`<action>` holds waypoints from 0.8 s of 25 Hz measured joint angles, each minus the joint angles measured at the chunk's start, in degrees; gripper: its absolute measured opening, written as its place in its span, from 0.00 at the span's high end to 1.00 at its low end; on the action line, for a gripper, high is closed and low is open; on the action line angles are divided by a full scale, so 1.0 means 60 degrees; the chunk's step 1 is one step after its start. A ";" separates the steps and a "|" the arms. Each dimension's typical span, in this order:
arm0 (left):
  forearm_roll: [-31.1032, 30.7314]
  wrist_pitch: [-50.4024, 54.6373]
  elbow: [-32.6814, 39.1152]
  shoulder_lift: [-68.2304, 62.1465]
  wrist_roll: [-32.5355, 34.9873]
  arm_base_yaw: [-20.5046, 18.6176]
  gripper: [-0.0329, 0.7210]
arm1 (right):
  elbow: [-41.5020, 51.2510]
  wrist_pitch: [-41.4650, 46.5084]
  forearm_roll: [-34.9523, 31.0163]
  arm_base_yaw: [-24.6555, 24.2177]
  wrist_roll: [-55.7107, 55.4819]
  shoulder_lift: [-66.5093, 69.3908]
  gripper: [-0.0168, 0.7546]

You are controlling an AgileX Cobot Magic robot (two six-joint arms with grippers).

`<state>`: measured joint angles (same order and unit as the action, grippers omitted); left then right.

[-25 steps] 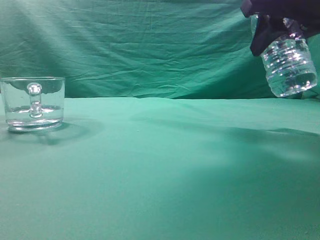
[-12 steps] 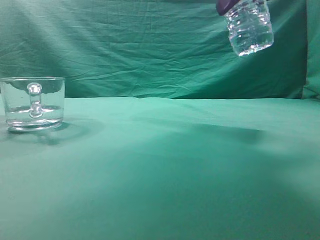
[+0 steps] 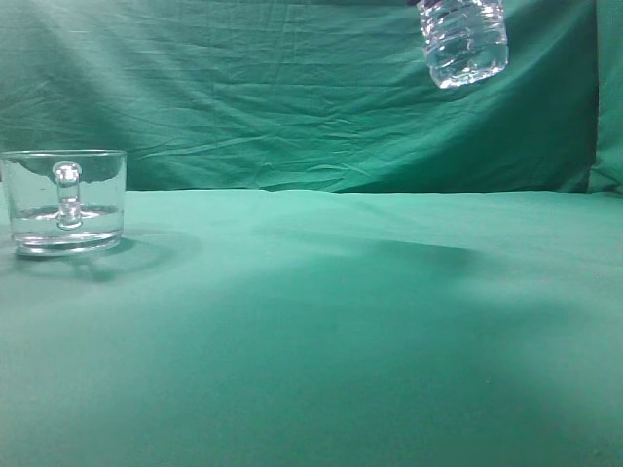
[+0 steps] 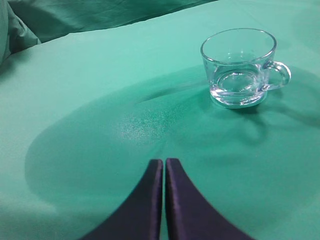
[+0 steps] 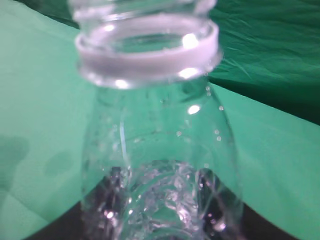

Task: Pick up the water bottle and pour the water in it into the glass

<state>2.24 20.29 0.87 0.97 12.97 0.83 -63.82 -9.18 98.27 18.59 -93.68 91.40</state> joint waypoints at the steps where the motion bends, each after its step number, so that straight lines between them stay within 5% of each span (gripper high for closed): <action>1: 0.0000 0.0000 0.0000 0.0000 0.0000 0.0000 0.96 | 0.0000 -0.0072 -0.0015 0.0000 0.0000 0.0000 0.56; 6: 0.0000 0.0000 0.0000 0.0000 0.0000 0.0000 0.96 | 0.0000 -0.0497 -0.0401 -0.0179 0.0096 0.0000 0.56; 17: 0.0000 0.0000 0.0000 0.0000 0.0000 0.0000 0.96 | 0.1464 -0.2047 -0.7797 -0.1223 0.8248 0.0000 0.56; 20: 0.0000 0.0000 0.0000 0.0000 0.0000 0.0000 0.96 | 0.2546 -0.3104 -0.8970 -0.1241 1.0488 0.0000 0.56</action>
<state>2.24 20.29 0.87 0.97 12.97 0.83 -48.55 -27.80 44.45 11.14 -30.75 91.40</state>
